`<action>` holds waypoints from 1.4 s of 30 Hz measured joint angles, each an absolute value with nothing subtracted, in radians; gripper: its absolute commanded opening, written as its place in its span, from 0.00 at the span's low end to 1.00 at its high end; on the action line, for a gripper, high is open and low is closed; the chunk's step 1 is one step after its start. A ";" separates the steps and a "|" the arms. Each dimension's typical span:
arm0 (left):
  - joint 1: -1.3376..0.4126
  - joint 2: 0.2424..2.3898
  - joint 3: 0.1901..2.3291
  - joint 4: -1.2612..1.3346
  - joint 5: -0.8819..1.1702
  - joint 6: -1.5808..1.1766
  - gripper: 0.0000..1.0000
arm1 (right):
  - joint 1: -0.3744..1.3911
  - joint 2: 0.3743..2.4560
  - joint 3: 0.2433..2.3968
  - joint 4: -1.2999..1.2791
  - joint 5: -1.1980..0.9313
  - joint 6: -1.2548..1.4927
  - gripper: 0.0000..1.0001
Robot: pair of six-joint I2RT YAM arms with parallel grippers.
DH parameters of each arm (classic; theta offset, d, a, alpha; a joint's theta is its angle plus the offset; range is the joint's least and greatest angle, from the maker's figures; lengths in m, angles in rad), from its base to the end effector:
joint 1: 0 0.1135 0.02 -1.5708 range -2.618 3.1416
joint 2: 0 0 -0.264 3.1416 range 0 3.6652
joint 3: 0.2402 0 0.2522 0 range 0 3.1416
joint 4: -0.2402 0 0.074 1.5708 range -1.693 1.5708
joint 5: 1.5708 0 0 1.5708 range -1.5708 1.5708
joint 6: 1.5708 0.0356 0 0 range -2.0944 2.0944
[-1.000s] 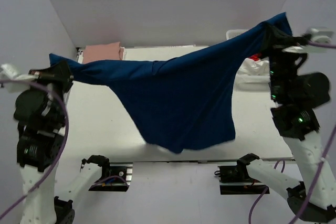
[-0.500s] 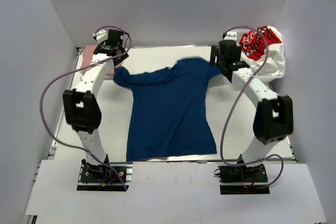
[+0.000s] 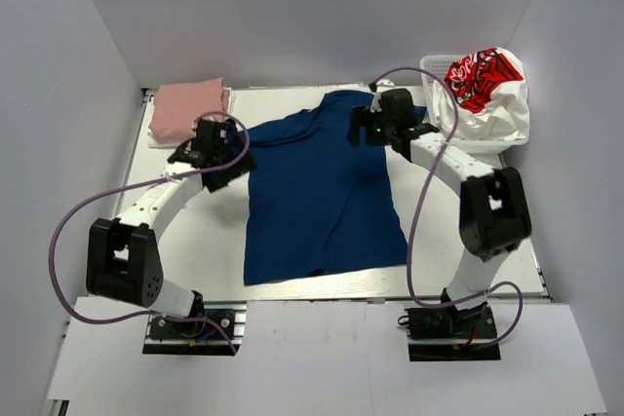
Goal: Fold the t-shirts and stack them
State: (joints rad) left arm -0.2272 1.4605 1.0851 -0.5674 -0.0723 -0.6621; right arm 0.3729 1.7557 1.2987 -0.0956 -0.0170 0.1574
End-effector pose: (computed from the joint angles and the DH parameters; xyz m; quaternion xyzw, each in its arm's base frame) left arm 0.2979 -0.0662 0.2533 -0.2160 0.9257 -0.1017 0.2934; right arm 0.3798 0.1492 0.2612 -0.0980 0.8676 0.1349 0.4684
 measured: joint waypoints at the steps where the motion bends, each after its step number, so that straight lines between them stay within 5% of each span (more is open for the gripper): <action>1: -0.237 1.456 1.040 -0.538 -0.031 -0.663 1.00 | 0.379 1.790 1.320 -0.093 -0.027 0.159 0.90; 14: -0.409 1.587 0.917 -0.397 0.131 -0.707 1.00 | 0.410 2.020 1.332 -0.086 -0.022 0.248 0.90; 24: -0.402 1.821 1.147 -0.454 0.021 -0.679 1.00 | 0.439 1.613 0.805 0.007 0.048 0.403 0.90; 30: -0.388 2.076 1.522 -0.580 -0.075 -0.584 1.00 | 0.691 1.267 0.524 -0.073 -0.010 0.534 0.90; 36: -0.384 2.319 1.914 -0.645 -0.079 -0.468 1.00 | 0.995 1.196 0.529 -0.164 -0.165 0.481 0.90; 42: -0.384 2.158 1.693 -0.643 -0.102 -0.423 1.00 | 1.029 1.302 0.692 -0.195 -0.059 0.387 0.90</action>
